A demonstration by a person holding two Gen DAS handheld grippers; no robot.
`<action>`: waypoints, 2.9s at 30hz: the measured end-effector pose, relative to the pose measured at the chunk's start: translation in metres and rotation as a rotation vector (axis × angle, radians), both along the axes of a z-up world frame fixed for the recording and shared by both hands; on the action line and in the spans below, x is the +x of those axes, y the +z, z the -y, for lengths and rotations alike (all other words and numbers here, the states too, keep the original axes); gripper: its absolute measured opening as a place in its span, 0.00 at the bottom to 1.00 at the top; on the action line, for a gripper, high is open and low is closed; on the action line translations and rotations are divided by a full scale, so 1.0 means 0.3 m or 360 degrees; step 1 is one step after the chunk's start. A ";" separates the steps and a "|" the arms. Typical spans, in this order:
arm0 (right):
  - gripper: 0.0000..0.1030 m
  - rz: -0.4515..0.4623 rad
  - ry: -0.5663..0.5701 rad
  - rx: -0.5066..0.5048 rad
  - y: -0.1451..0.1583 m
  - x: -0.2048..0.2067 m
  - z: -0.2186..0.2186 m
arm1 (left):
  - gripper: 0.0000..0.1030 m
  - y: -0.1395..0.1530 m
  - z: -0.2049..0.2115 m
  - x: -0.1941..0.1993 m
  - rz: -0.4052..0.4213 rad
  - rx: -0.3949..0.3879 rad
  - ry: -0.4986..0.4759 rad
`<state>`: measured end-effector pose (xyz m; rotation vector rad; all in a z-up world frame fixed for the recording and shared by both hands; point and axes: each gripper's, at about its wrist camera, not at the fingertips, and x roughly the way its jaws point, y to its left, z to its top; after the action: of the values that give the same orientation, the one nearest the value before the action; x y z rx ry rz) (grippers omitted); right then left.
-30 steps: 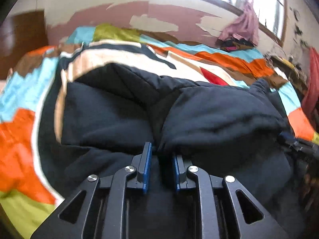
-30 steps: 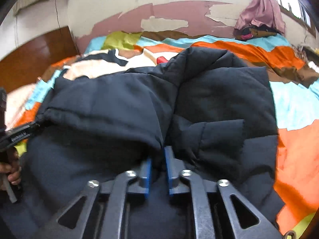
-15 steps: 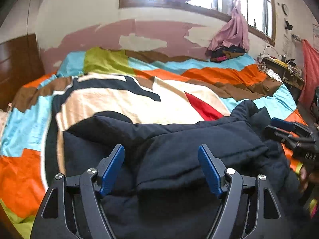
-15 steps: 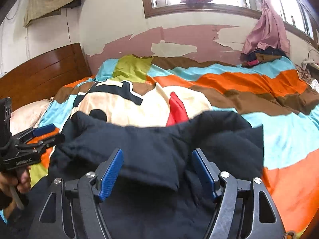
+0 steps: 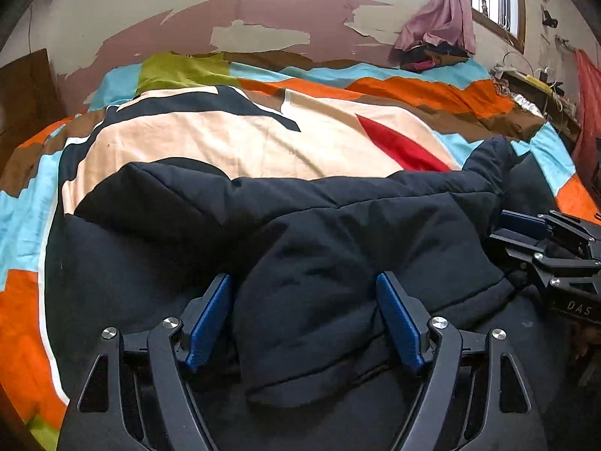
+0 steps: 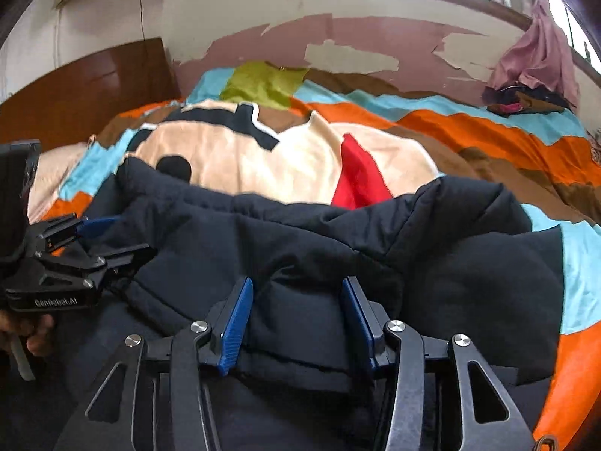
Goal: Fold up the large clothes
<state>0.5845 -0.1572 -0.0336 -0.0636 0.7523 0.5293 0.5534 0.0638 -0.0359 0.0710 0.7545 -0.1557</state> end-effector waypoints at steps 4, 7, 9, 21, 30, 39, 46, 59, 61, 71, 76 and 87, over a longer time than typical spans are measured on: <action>0.46 -0.0034 0.0003 0.0031 -0.056 0.027 0.005 | 0.73 -0.034 0.016 0.005 0.0062 0.0053 -0.0004; 0.46 -0.0067 -0.0009 0.0035 -0.082 0.046 -0.001 | 0.74 -0.055 0.014 0.019 0.0093 0.0049 0.0005; 0.46 -0.0062 -0.0021 0.0015 -0.094 0.051 -0.009 | 0.76 -0.070 0.012 0.028 0.0113 0.0047 0.0021; 0.62 0.0037 -0.0169 0.0039 0.007 -0.087 0.068 | 0.77 0.044 -0.061 -0.081 -0.0016 -0.0168 0.0168; 0.92 0.0131 -0.0189 0.0033 0.192 -0.266 0.129 | 0.89 0.207 -0.065 -0.249 -0.0022 -0.0368 0.0211; 1.00 0.0225 -0.0188 0.0077 0.373 -0.486 0.165 | 0.90 0.396 -0.022 -0.465 0.0034 -0.0424 0.0153; 1.00 0.0269 -0.0182 0.0109 0.451 -0.674 0.205 | 0.91 0.465 0.044 -0.682 0.0154 -0.0252 0.0153; 1.00 0.0315 -0.0202 0.0147 0.493 -1.021 0.269 | 0.91 0.460 0.070 -1.011 0.0250 -0.0153 0.0158; 1.00 0.0311 -0.0209 0.0162 0.491 -1.071 0.278 | 0.91 0.456 0.071 -1.070 0.0259 -0.0163 0.0168; 1.00 0.0278 -0.0169 0.0127 0.423 -1.300 0.309 | 0.91 0.404 0.112 -1.270 0.0252 -0.0051 0.0071; 1.00 0.0239 -0.0164 0.0097 0.376 -1.396 0.337 | 0.91 0.356 0.099 -1.358 0.0216 0.0077 0.0026; 1.00 0.0212 -0.0048 -0.0094 0.224 -1.632 0.316 | 0.91 0.157 -0.020 -1.561 0.0144 0.0419 -0.0035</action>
<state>0.0948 -0.2521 0.0336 -0.1407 0.6376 0.4692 0.0852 0.0699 0.0112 0.3344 0.6805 -0.0726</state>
